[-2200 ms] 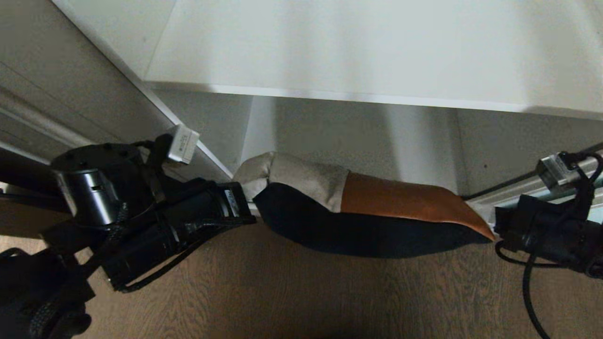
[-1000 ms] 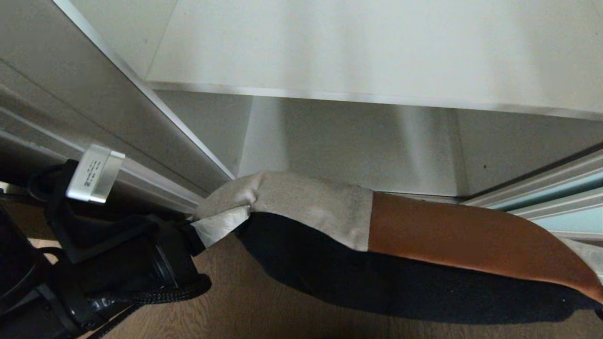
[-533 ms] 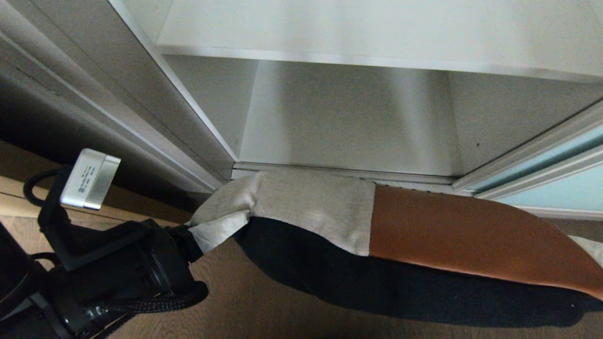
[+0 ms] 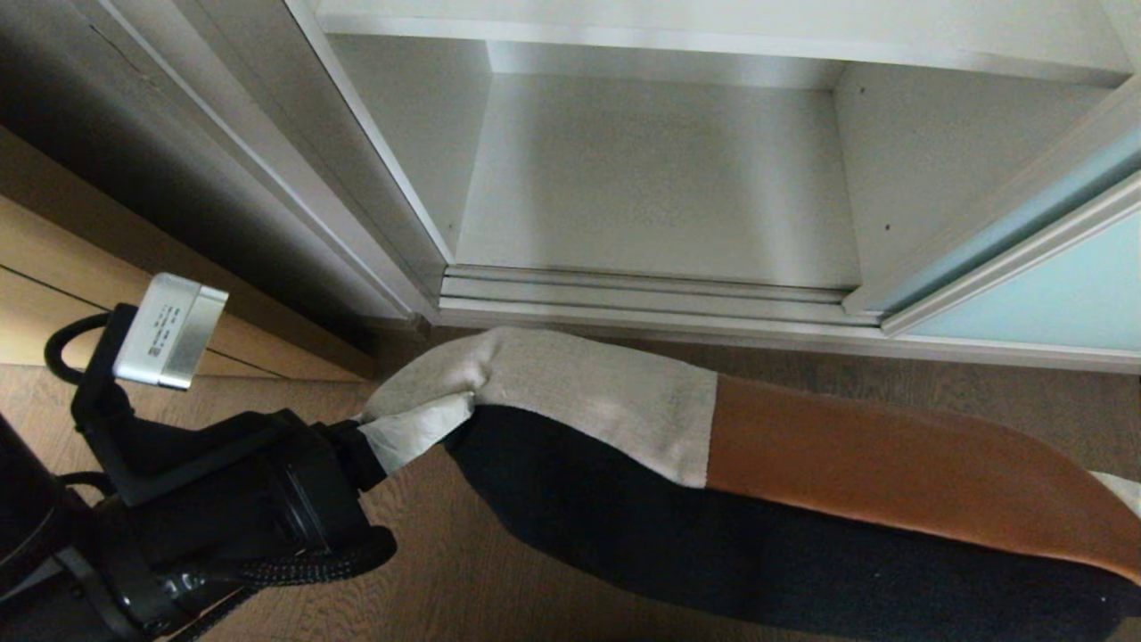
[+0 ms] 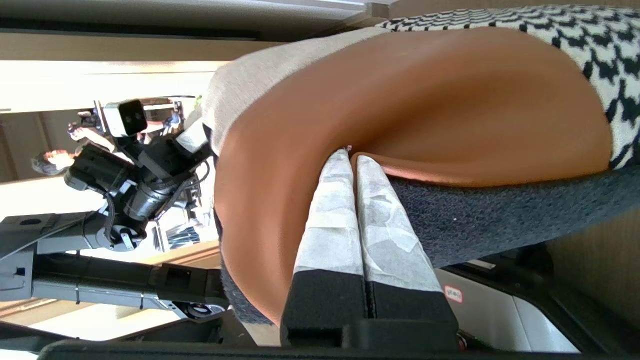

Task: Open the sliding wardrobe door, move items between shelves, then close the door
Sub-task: Place the pillow on the higher shelf

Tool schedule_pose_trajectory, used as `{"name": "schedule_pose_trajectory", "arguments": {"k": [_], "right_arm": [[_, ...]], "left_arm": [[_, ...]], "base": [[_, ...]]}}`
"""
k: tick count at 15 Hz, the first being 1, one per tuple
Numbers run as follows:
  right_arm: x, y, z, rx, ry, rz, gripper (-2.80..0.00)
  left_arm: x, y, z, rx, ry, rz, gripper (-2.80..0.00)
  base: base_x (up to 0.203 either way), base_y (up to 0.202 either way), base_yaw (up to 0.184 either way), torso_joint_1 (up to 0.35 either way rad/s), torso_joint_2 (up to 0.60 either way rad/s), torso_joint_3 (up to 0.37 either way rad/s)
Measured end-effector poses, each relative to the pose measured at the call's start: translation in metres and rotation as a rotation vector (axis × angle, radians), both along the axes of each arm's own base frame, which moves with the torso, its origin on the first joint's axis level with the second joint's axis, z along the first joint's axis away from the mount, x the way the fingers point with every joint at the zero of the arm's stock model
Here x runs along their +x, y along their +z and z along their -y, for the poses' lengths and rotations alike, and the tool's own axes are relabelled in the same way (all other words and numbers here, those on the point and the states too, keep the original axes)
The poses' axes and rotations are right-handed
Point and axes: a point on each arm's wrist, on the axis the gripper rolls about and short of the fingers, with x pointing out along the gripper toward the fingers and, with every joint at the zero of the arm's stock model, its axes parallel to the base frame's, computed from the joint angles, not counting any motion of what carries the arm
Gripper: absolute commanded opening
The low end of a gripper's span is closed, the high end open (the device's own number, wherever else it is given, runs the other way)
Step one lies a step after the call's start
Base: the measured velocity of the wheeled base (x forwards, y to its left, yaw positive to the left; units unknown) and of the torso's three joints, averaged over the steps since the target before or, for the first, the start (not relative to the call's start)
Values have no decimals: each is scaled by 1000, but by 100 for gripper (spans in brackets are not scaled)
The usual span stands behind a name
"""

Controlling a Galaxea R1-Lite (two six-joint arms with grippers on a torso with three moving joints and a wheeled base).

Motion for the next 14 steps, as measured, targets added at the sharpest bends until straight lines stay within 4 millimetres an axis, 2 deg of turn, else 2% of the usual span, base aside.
{"name": "schedule_pose_trajectory", "arguments": {"k": [8, 14], "right_arm": [[-3, 0, 0, -1, 3, 0, -280], [-1, 1, 0, -3, 8, 0, -280]], "left_arm": [[4, -10, 3, 28, 8, -26, -280], [1, -7, 0, 31, 15, -9, -280]], "base": [[0, 0, 0, 1, 0, 14], [0, 0, 0, 2, 2, 191]]}}
